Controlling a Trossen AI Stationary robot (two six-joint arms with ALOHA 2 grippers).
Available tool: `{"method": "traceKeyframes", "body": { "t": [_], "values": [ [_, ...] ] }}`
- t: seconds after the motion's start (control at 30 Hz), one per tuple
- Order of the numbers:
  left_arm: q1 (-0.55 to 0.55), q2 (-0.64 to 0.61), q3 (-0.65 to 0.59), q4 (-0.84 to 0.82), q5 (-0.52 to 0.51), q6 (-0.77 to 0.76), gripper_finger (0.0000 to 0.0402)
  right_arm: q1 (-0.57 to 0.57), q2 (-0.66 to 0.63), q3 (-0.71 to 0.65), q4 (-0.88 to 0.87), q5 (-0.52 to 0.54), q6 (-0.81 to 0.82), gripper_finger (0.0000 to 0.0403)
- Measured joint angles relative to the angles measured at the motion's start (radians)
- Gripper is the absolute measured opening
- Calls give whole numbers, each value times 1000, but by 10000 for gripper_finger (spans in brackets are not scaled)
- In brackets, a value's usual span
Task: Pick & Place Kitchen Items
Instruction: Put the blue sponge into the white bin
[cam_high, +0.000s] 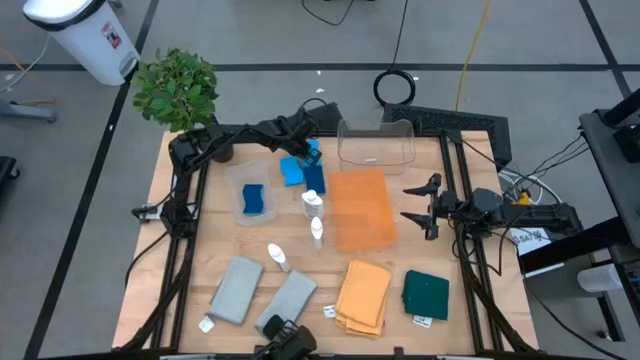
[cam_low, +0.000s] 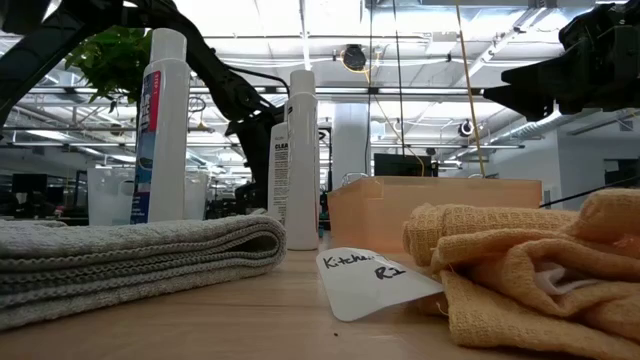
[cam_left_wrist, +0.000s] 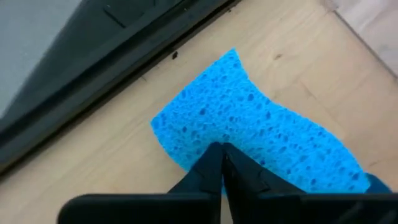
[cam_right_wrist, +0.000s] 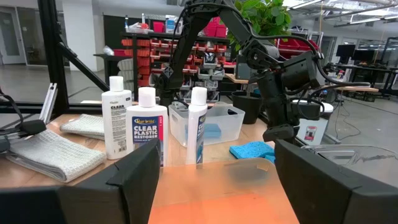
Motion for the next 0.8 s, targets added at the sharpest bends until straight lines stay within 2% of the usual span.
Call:
{"method": "traceKeyframes", "body": {
  "t": [0.3, 0.6, 0.7, 0.8],
  "values": [
    [18, -16, -2, 8, -12, 58, 2, 0, 0, 0, 0, 0, 0, 279],
    [4, -164, -2, 6, -18, 83, 1, 0, 0, 0, 0, 0, 0, 279],
    [3, -195, -2, 11, -12, -4, 3, 0, 0, 0, 0, 0, 0, 279],
    [4, -185, -2, 30, 20, -121, 26, 0, 0, 0, 0, 0, 0, 279]
  ]
}}
